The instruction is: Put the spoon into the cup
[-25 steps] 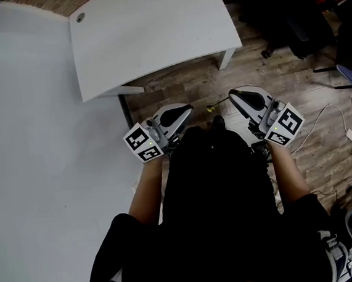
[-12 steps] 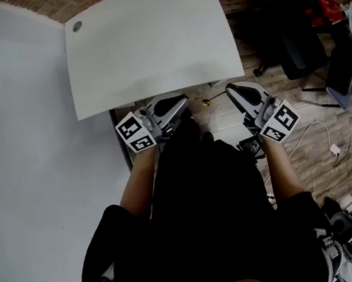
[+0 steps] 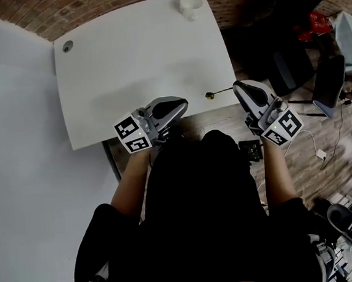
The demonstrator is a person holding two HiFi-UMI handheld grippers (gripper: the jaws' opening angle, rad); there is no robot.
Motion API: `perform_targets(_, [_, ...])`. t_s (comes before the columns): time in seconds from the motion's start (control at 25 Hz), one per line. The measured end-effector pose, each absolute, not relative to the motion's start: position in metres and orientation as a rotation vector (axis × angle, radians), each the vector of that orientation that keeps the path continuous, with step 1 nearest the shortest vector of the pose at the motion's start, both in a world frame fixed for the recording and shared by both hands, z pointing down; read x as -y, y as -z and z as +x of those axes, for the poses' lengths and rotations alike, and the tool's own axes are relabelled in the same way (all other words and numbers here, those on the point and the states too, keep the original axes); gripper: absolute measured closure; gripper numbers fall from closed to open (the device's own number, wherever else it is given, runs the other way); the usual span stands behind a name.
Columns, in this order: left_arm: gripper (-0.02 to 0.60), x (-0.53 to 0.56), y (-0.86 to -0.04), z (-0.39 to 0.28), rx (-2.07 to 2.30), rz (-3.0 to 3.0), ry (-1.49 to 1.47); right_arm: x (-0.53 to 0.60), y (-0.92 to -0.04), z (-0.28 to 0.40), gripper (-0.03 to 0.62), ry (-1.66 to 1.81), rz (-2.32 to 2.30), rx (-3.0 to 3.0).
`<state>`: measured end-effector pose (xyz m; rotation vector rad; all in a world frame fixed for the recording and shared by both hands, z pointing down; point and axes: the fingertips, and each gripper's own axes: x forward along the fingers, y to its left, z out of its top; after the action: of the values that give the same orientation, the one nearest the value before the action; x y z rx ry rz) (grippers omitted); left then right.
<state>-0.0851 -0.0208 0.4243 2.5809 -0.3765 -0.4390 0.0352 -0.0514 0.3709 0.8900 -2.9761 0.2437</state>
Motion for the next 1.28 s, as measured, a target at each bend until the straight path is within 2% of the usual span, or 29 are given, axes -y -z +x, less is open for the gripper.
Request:
perform_targets(0.4, [0.566, 0.049, -0.438, -0.072, 0.466, 2.549, 0.429, 0.090, -0.382, 0.046, 0.585, -0.303, 0.777, 3.015])
perform_targets(0.72, [0.566, 0.085, -0.436, -0.055, 0.721, 2.508, 0.429, 0.161, -0.372, 0.044, 0.585, -0.270, 0.452, 3.102])
perform_targets(1.0, [0.565, 0.114, -0.435, -0.021, 0.957, 2.423, 0.456, 0.227, -0.353, 0.078, 0.585, -0.363, 0.281, 3.147])
perform_targets(1.28, [0.566, 0.147, -0.431, -0.028, 1.218, 2.430, 0.390, 0.282, -0.350, 0.087, 0.585, -0.270, 0.170, 3.139])
